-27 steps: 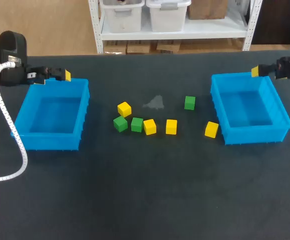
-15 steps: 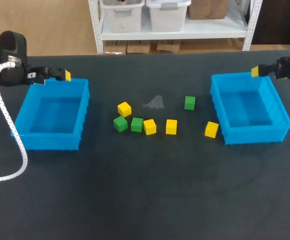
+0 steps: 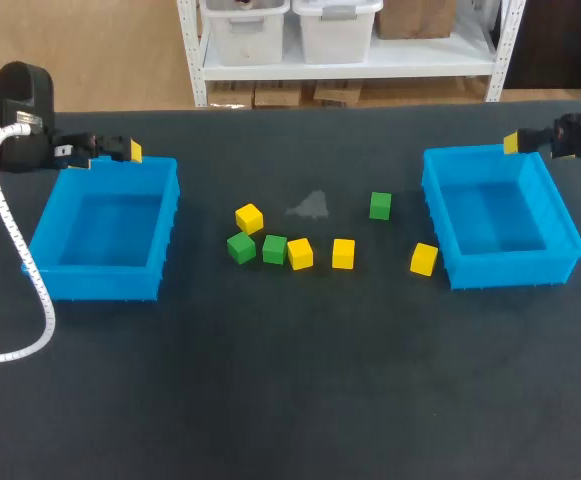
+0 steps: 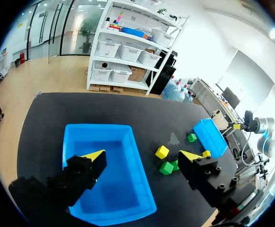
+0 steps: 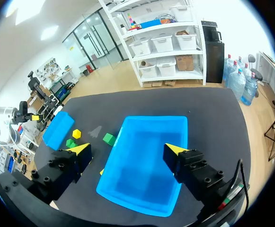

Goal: Put the green cubes in the right bin and the yellow cubes in the left bin.

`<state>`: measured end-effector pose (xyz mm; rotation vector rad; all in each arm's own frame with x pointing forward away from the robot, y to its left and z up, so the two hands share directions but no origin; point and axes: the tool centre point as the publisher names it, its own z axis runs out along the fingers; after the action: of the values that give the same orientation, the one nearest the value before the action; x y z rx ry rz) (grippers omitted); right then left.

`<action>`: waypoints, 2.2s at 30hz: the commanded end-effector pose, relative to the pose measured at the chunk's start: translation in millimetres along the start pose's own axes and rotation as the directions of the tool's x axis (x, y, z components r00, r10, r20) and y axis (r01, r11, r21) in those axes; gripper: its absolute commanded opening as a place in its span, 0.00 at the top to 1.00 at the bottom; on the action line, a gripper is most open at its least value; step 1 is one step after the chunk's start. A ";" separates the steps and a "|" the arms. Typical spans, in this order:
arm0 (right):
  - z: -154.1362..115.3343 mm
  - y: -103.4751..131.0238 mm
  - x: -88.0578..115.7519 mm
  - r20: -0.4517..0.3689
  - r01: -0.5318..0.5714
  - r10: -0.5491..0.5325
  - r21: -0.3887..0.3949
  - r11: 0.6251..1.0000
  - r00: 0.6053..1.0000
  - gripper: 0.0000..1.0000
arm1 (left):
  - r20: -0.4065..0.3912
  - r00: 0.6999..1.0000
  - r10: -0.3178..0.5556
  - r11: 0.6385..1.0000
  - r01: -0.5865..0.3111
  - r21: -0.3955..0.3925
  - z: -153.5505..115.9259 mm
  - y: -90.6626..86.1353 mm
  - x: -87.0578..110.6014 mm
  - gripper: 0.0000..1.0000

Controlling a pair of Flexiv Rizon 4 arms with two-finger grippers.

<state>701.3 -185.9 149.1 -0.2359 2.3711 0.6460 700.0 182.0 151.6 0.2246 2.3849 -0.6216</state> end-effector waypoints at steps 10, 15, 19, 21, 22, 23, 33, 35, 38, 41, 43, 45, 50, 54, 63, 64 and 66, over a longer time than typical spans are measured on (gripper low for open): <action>-0.1 0.5 0.0 0.000 0.000 0.000 0.002 1.000 1.000 0.00 | 0.006 1.000 0.002 1.000 -0.002 0.012 -0.2 2.4 1.1 0.00; -0.1 0.5 0.0 0.000 0.000 0.000 0.002 1.000 1.000 0.00 | 0.006 1.000 0.002 1.000 -0.002 0.012 -0.2 2.4 1.1 0.00; -0.1 0.5 0.0 0.000 0.000 0.000 0.002 1.000 1.000 0.00 | 0.006 1.000 0.002 1.000 -0.002 0.012 -0.2 2.4 1.1 0.00; -0.1 0.5 0.0 0.000 0.000 0.000 0.002 1.000 1.000 0.00 | 0.006 1.000 0.002 1.000 -0.002 0.012 -0.2 2.4 1.1 0.00; -0.1 0.5 0.0 0.000 0.000 0.000 0.002 1.000 1.000 0.00 | 0.006 1.000 0.002 1.000 -0.002 0.012 -0.2 2.4 1.1 0.00; -0.1 0.5 0.0 0.000 0.000 0.000 0.002 1.000 1.000 0.00 | 0.006 1.000 0.002 1.000 -0.002 0.012 -0.2 2.4 1.1 0.00; -0.1 0.5 0.0 0.000 0.000 0.000 0.002 1.000 1.000 0.00 | 0.006 1.000 0.002 1.000 -0.002 0.012 -0.2 2.4 1.1 0.00; -0.1 0.5 0.0 0.000 0.000 0.000 0.002 1.000 1.000 0.00 | 0.006 1.000 0.002 1.000 -0.002 0.012 -0.2 2.4 1.1 0.00; -0.1 0.5 0.0 0.000 0.000 0.000 0.002 1.000 1.000 0.00 | 0.006 1.000 0.002 1.000 -0.002 0.012 -0.2 2.4 1.1 0.00; -0.1 0.5 0.0 0.000 0.000 0.000 0.002 1.000 1.000 0.00 | 0.006 1.000 0.002 1.000 -0.002 0.012 -0.2 2.4 1.1 0.00; -0.1 0.5 0.0 0.000 0.000 0.000 0.002 1.000 1.000 0.00 | 0.006 1.000 0.002 1.000 -0.002 0.012 -0.2 2.4 1.1 0.00; -0.1 0.5 0.0 0.000 0.000 0.000 0.002 1.000 1.000 0.00 | 0.006 1.000 0.002 1.000 -0.002 0.012 -0.2 2.4 1.1 0.00; 4.2 8.6 -14.6 -0.025 0.062 -0.061 0.026 0.998 0.998 0.00 | 0.006 1.000 0.002 1.000 -0.002 0.012 -0.2 2.4 1.1 0.00; 13.5 23.2 -29.1 -0.068 0.146 -0.140 0.089 0.985 0.988 0.00 | 0.006 1.000 0.002 1.000 -0.002 0.012 -0.2 2.4 1.1 0.00; 46.9 62.6 -29.5 -0.193 0.364 -0.345 0.076 0.928 0.919 0.00 | 0.006 1.000 0.002 1.000 -0.002 0.012 -0.2 2.4 1.1 0.00; 50.6 64.8 -30.0 -0.207 0.385 -0.363 0.073 0.920 0.908 0.00 | 0.006 1.000 0.002 1.000 -0.002 0.012 -0.2 2.4 1.1 0.00; 57.0 68.7 -31.1 -0.232 0.424 -0.401 0.062 0.903 0.886 0.00 | 0.006 1.000 0.002 1.000 -0.002 0.012 -0.2 2.4 1.1 0.00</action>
<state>725.4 -108.9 160.7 -0.7688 2.4109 0.3586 700.0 182.0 151.6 0.2246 2.3849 -0.6215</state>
